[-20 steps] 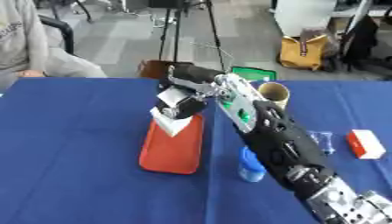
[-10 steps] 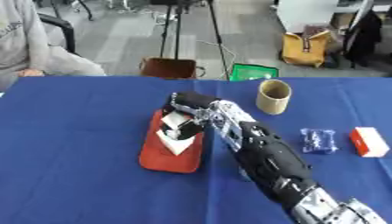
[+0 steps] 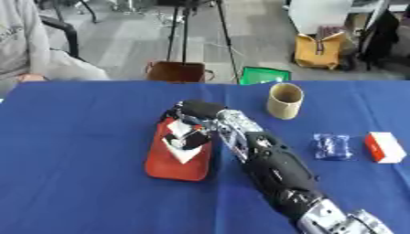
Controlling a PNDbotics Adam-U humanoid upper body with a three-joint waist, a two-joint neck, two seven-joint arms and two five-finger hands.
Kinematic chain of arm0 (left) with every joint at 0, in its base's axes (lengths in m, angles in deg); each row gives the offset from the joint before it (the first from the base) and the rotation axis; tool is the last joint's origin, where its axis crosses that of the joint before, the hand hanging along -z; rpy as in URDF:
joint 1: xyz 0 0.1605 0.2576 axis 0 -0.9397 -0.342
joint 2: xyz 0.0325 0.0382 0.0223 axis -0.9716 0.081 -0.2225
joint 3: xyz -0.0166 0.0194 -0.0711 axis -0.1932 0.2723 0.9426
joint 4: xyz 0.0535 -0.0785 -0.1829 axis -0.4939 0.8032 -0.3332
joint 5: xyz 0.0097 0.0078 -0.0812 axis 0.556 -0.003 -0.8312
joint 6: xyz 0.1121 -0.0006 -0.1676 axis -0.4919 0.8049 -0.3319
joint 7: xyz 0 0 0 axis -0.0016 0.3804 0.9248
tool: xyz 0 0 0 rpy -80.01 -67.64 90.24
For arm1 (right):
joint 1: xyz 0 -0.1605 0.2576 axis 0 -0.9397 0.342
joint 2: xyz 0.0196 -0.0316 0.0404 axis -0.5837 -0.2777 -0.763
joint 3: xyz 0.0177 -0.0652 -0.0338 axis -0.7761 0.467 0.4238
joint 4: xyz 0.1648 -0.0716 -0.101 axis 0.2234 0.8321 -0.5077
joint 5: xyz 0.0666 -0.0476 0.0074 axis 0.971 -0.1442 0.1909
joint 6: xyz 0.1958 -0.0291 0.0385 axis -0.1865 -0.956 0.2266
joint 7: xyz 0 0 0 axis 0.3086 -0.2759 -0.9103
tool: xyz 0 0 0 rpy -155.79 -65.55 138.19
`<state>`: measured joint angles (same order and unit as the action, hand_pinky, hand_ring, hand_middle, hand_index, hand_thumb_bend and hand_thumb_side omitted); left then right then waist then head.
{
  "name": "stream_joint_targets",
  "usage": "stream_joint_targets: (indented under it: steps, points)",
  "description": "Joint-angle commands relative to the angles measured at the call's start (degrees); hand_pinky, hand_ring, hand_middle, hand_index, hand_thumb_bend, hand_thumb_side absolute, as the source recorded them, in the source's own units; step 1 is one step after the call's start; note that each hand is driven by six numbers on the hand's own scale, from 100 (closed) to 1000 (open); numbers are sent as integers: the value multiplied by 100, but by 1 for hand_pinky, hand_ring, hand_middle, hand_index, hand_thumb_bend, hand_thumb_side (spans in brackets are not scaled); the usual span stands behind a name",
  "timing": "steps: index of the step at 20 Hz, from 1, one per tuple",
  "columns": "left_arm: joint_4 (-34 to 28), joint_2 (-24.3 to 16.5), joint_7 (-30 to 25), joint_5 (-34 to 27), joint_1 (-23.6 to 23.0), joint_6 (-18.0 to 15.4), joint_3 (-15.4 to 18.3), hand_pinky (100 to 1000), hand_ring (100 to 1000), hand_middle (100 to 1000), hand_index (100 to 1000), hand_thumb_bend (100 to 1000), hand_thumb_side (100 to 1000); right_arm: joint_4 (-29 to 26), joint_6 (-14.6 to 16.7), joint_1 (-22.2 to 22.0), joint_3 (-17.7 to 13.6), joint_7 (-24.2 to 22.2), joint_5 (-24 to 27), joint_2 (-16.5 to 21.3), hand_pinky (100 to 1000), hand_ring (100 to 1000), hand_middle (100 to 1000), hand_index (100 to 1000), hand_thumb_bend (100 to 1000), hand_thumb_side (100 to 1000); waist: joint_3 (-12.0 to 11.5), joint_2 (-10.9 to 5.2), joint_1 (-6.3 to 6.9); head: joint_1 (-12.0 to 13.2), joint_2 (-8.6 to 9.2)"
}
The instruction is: Pick up objects on the table and place them in the box.
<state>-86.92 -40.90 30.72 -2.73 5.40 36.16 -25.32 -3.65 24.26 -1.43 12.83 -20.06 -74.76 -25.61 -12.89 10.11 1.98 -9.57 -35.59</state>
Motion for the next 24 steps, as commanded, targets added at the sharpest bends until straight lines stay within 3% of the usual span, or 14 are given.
stream_joint_targets:
  steps: [1, 4, 7, 14, 18, 21, 24]
  points:
    - [-76, -66, -26, -23, 53, 6, 25, 531, 707, 696, 807, 750, 620, -131, 177, 66, -54, 124, -35, 20, 929, 936, 922, 945, 650, 426, 25, -57, 22, -17, 61]
    - [-76, -67, -35, -27, 43, 15, 23, 531, 707, 696, 807, 750, 620, -413, 176, 52, 20, 226, 203, 88, 970, 963, 949, 977, 652, 428, 48, -71, 15, -31, 49]
    - [-76, -64, -48, -38, 30, 28, 14, 529, 707, 695, 807, 748, 624, -753, 169, 64, 41, 337, 418, 82, 986, 970, 944, 969, 717, 456, 118, -87, 18, -25, 29]
    - [-76, -45, -69, -43, -18, 62, 7, 526, 706, 694, 807, 744, 627, -1739, 26, 26, 174, 683, 975, 193, 975, 957, 934, 961, 711, 507, 244, -129, 21, 6, 2]
    - [-76, -46, -76, -41, -31, 65, 5, 526, 706, 694, 807, 743, 627, -2284, -205, -1, 219, 837, 1308, 264, 939, 929, 913, 940, 676, 492, 302, -146, 37, 13, -10]
    - [-76, -44, -64, -40, -55, 68, 18, 525, 706, 694, 807, 742, 628, -2684, -384, -43, 238, 943, 1553, 350, 812, 883, 876, 914, 602, 460, 382, -158, 46, 46, -29]
    - [-76, -40, -58, -27, -81, 79, 24, 524, 706, 693, 806, 741, 629, -3102, -511, -113, 251, 1072, 1811, 494, 783, 867, 861, 907, 588, 452, 496, -170, 52, 110, -47]
